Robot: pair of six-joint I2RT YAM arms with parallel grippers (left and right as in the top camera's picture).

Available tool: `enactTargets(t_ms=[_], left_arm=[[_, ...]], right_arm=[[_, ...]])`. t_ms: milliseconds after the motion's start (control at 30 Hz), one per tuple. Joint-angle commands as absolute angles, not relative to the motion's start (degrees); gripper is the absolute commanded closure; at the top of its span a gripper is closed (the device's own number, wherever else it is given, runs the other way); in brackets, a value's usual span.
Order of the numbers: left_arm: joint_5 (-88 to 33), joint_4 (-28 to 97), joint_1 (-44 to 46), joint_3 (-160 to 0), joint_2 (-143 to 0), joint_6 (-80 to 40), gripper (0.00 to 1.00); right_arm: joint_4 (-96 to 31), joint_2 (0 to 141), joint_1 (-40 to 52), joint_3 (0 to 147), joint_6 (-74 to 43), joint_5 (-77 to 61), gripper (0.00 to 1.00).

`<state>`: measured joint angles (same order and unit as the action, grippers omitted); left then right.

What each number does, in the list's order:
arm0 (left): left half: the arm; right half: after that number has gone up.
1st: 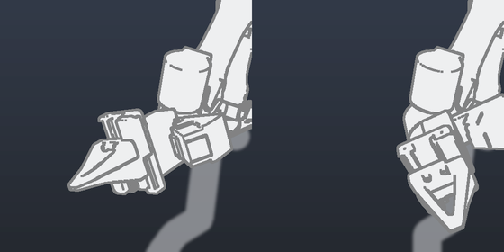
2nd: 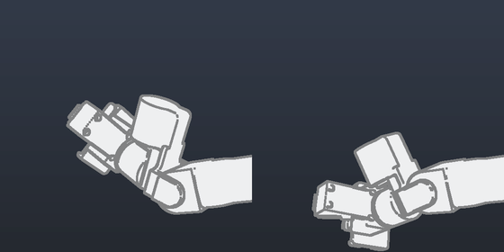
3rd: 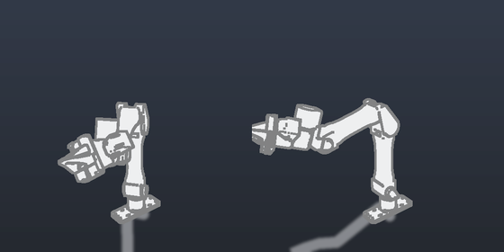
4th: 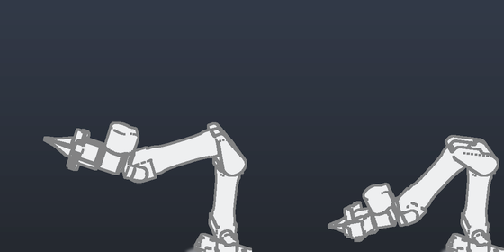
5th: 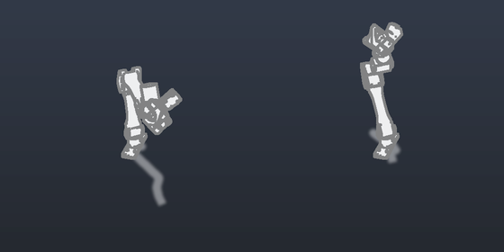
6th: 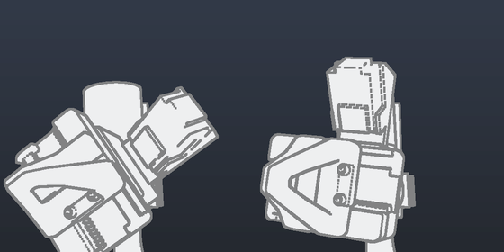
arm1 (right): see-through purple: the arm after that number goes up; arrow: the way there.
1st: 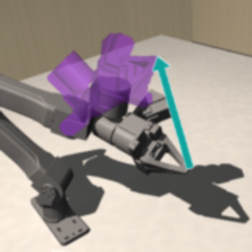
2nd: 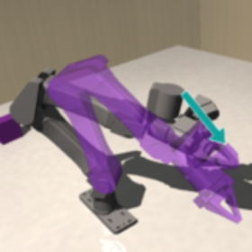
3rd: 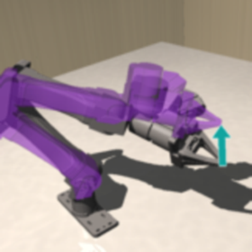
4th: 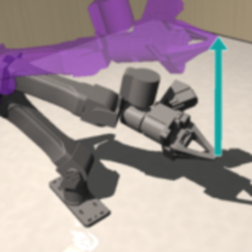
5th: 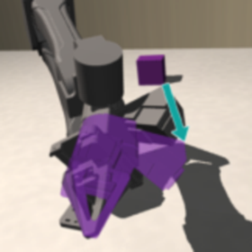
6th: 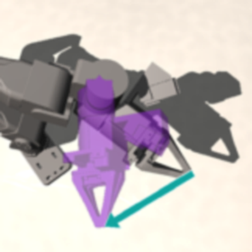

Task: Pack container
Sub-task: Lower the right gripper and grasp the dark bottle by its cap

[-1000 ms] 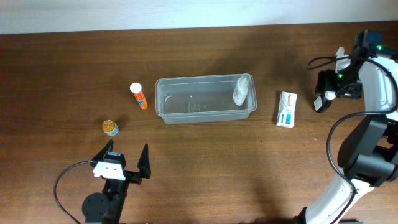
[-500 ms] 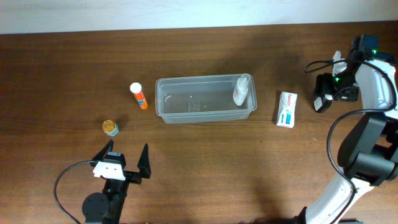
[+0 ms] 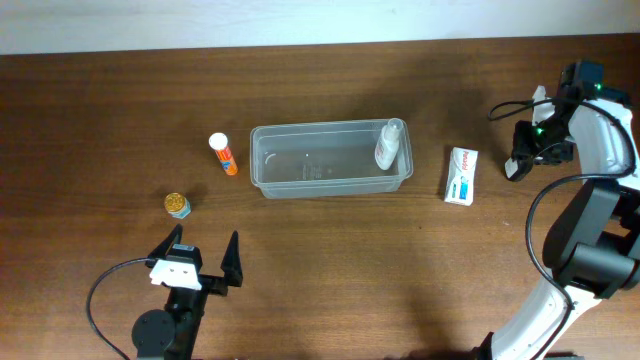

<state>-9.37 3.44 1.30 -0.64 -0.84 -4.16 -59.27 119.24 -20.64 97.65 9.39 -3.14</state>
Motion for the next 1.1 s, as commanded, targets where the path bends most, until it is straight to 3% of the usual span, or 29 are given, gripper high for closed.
enactTargets(t_ms=[0,267,367,767,1067], left_arm=[[-9.0,3.7,1.0,-0.5,-0.3,-4.5,0.01],[-9.0,3.7,1.0,-0.5,-0.3,-4.5,0.01],[-9.0,3.7,1.0,-0.5,-0.3,-4.5,0.01],[-9.0,3.7,1.0,-0.5,-0.3,-4.5,0.01],[-9.0,3.7,1.0,-0.5,-0.3,-4.5,0.0]], right_arm=[[-59.1,119.7,-20.8,97.4,9.1,-3.9,0.65],[-58.8,119.7,-20.8,97.4,8.5,-3.9,0.66],[-58.7,119.7,-20.8,97.4,7.7,-3.9,0.72],[-58.6,119.7,-22.7,97.5,4.4,-5.9,0.76],[-65.3,119.6,-22.9,104.2,4.0,-8.0,0.8]])
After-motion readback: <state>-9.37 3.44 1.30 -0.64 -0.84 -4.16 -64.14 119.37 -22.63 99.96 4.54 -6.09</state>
